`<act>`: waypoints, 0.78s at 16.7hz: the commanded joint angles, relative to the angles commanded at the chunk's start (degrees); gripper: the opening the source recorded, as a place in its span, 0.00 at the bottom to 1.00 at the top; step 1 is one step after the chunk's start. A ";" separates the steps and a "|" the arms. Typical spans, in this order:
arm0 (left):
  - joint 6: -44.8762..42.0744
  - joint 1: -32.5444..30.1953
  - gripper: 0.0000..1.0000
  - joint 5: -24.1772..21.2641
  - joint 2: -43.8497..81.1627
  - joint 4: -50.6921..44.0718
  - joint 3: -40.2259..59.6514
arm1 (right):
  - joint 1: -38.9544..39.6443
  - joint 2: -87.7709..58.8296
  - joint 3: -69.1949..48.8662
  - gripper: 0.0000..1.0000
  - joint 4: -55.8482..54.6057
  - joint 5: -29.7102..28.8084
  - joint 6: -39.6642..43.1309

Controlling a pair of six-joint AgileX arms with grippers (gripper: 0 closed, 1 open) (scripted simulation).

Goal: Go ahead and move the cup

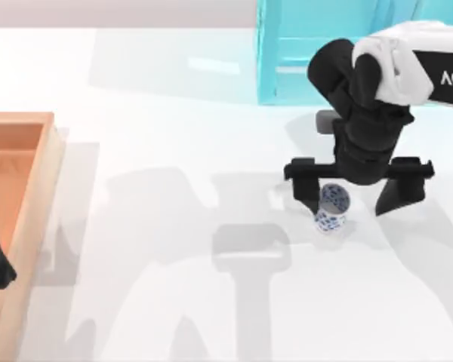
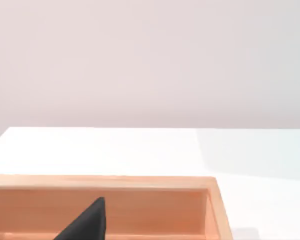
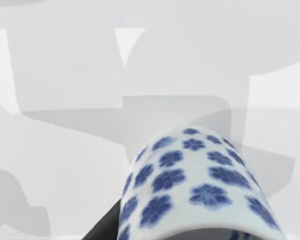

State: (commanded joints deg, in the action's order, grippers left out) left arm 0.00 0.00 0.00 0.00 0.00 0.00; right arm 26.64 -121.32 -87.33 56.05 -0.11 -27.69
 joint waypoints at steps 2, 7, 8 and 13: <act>0.00 0.00 1.00 0.00 0.00 0.00 0.00 | 0.00 0.00 0.00 0.55 0.00 0.00 0.00; 0.00 0.00 1.00 0.00 0.00 0.00 0.00 | 0.00 0.00 0.00 0.17 0.00 0.00 0.00; 0.00 0.00 1.00 0.00 0.00 0.00 0.00 | 0.00 0.00 0.00 0.10 0.00 0.00 0.00; 0.00 0.00 1.00 0.00 0.00 0.00 0.00 | 0.00 0.00 0.00 0.00 0.00 0.00 0.00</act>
State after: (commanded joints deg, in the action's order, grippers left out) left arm 0.00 0.00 0.00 0.00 0.00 0.00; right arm 26.64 -121.32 -87.33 56.05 -0.11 -27.69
